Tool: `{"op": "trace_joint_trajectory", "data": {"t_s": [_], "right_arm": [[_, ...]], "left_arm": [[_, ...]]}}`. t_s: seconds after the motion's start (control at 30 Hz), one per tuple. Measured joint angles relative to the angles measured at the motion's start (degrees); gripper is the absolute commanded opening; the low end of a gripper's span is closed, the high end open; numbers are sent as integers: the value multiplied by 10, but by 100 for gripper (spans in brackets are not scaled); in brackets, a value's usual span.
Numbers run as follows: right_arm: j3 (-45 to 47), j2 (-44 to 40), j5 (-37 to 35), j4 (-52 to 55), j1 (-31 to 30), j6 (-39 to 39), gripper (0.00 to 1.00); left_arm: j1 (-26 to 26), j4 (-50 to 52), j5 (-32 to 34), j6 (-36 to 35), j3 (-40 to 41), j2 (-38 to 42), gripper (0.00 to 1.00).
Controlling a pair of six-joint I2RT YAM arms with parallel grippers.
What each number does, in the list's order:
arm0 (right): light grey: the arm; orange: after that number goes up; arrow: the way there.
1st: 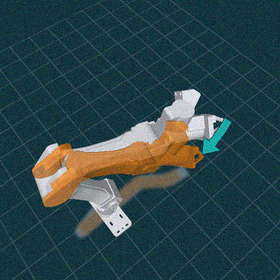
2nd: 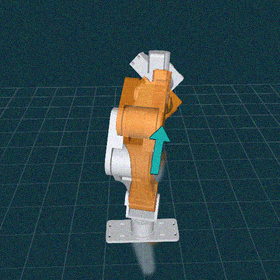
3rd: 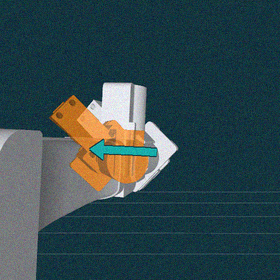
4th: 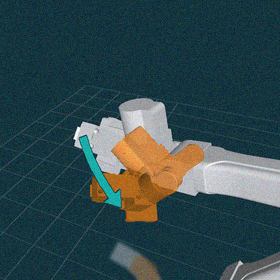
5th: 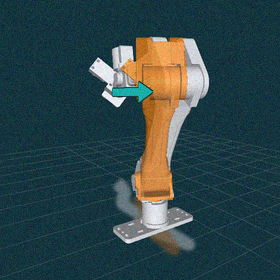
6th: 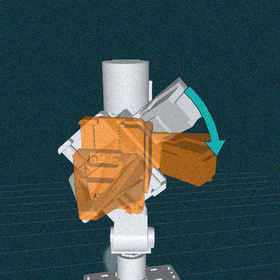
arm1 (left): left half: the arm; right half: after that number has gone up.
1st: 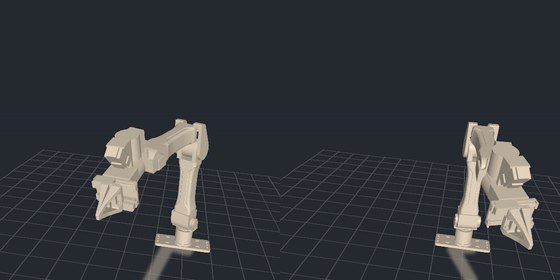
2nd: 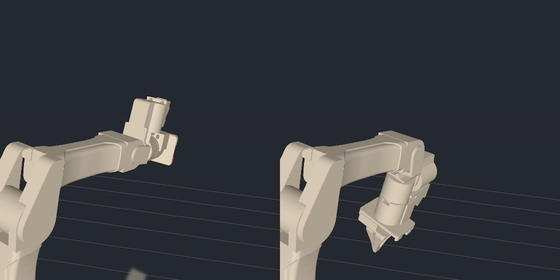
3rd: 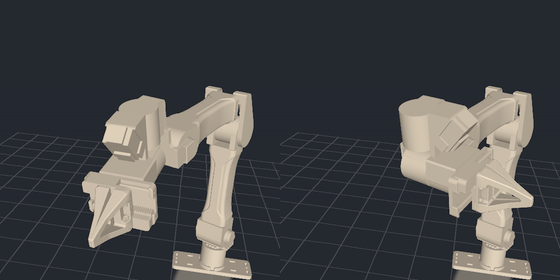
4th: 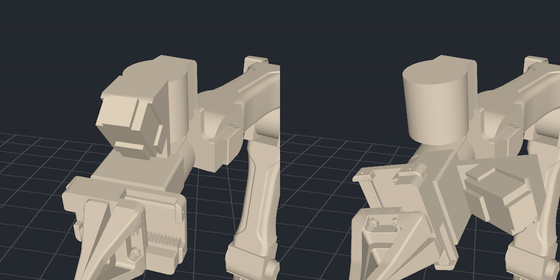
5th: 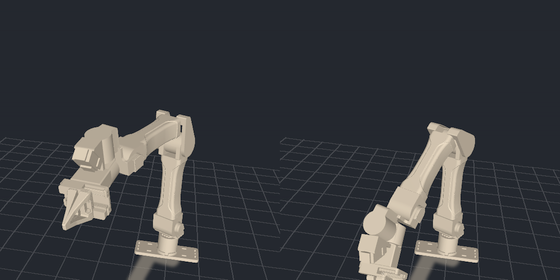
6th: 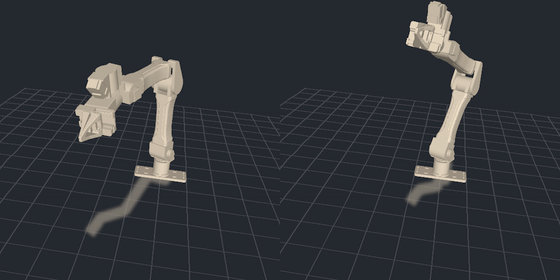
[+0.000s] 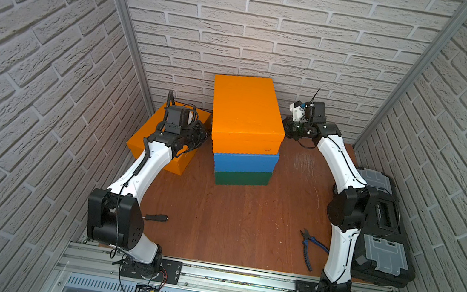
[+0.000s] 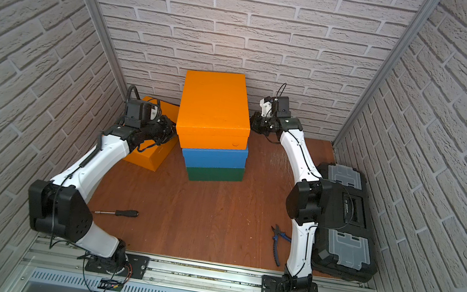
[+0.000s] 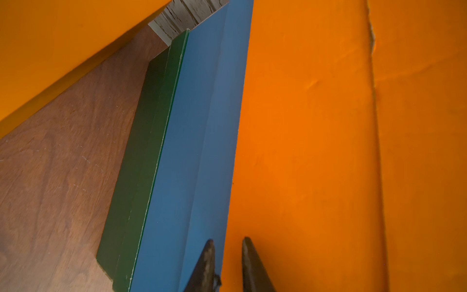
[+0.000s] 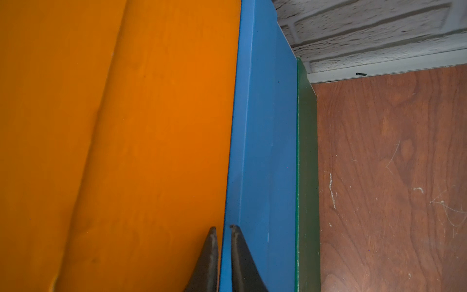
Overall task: Stack the shoeboxes
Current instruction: Adjust the shoebox.
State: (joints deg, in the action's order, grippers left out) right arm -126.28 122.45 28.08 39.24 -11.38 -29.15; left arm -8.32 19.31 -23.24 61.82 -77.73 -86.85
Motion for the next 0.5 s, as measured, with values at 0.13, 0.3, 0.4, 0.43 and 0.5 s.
{"op": "trace_joint_trajectory", "data": {"t_s": [0.13,0.3,0.4,0.43,0.5], "right_arm": [[0,-2,-3,0,3,0,14],[5,-7,-4,0,4,0,14],[15,-13,-4,-4,4,0,14],[20,-16,-4,-7,4,0,14],[34,-23,-3,-12,4,-2,14]], "left_arm": [[-5,1,0,0,-4,-3,22],[-8,0,0,0,-7,-6,22],[-8,0,0,0,-7,-8,22],[-8,0,0,0,-7,-8,22],[-8,0,0,0,-7,-9,22]]}}
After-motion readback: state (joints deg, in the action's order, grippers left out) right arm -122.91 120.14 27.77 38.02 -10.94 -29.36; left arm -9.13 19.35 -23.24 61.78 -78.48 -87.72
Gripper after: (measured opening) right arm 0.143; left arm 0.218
